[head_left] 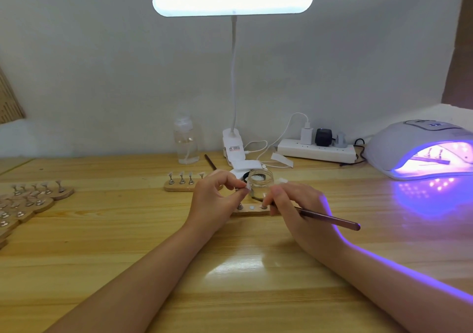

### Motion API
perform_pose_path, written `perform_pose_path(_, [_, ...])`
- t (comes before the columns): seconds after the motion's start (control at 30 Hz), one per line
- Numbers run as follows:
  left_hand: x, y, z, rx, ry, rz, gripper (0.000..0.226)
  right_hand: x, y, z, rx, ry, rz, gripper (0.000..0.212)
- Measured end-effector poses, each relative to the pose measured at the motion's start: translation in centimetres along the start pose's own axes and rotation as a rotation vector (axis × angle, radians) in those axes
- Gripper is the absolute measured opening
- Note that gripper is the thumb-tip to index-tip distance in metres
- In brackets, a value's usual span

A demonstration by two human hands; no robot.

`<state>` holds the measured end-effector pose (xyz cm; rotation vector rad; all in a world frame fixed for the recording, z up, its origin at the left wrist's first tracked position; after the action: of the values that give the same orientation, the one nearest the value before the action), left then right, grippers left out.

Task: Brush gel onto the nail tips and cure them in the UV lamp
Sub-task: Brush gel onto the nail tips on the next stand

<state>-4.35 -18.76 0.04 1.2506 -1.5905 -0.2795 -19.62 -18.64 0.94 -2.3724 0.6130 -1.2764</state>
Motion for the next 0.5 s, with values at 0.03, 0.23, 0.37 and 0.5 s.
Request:
perform_pose_path(0.03, [0.00,-0.01,0.02,-0.003,-0.001,-0.002,0.033,-0.01,-0.02,-0.32,0.013,0.031,-0.007,0.038])
perform_pose_path(0.23, [-0.05,-0.29,0.16,-0.049,-0.014,-0.034,0.029,0.12,-0.20,-0.71,-0.005,0.080,0.013,0.007])
perform_pose_path(0.37, [-0.02,-0.22,0.16,-0.050,-0.011,-0.029,0.029,-0.04,0.50,-0.40,-0.007,0.056,0.055,0.022])
perform_pose_path(0.5, [-0.07,-0.05,0.21,-0.054,-0.022,-0.009,0.027,0.07,0.13,0.03,-0.098,0.013,0.019,0.004])
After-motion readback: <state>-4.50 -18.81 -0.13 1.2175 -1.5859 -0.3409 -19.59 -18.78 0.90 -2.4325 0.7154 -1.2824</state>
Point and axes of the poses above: each hand's wrist, its own x-axis towards the middle knuckle, its own z-axis out of the palm, y = z × x, the point moved 9 cm from there along x, towards the middle knuckle, and after that the axes turned 10 degrees about -y, right-handed, at the moved point
